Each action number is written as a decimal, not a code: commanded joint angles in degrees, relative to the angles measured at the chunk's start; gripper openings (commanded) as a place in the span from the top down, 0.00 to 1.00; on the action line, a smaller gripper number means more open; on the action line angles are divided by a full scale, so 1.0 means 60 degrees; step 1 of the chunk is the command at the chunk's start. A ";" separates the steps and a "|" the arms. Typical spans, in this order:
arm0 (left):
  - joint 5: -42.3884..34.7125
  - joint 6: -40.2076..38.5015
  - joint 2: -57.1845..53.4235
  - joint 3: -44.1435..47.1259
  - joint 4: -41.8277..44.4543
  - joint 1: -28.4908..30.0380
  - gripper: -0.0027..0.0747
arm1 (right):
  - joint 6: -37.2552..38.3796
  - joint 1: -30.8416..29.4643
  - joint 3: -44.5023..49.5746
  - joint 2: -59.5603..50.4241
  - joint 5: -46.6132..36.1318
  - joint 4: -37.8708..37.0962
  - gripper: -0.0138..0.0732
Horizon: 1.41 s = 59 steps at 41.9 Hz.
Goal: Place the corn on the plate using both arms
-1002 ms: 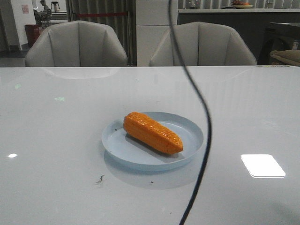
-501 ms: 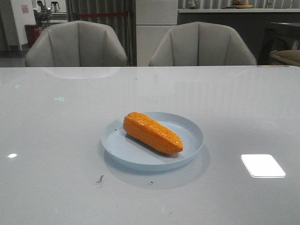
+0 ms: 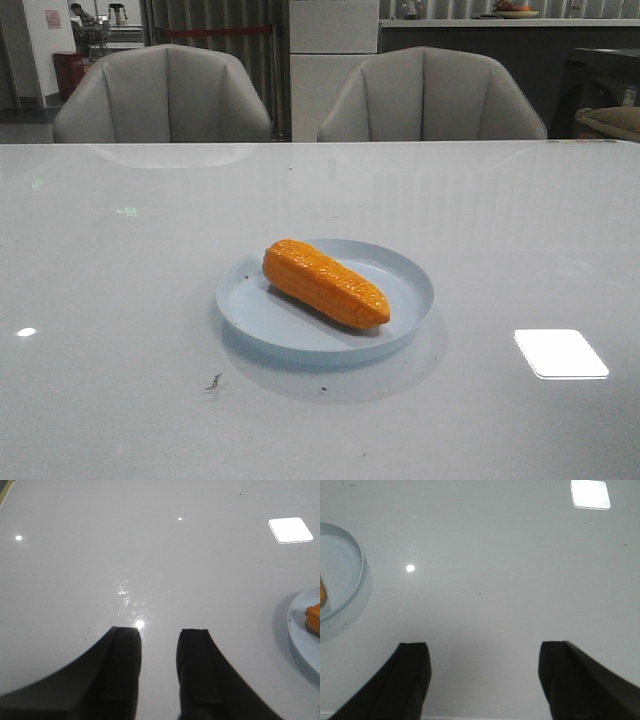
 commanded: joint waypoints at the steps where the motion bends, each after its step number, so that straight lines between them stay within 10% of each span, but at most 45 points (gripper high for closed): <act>1: -0.0712 -0.0095 0.0007 -0.0296 0.0047 0.0019 0.61 | 0.0017 -0.0056 -0.0220 -0.0032 -0.0574 -0.0038 0.19; 15: -0.0712 -0.0095 0.0007 -0.0296 -0.0034 0.0019 0.86 | 0.0017 -0.0056 -0.0220 -0.0032 -0.0525 -0.0011 0.20; 42: -0.1167 -0.0095 -0.0260 0.0021 -0.0018 0.0019 0.85 | 0.0017 -0.0056 -0.0220 -0.0032 -0.0525 -0.0011 0.20; 59: -0.5915 0.1591 -0.4097 0.4327 -0.1742 0.0055 0.85 | 0.0017 -0.0056 -0.0220 -0.0032 -0.0525 -0.0011 0.20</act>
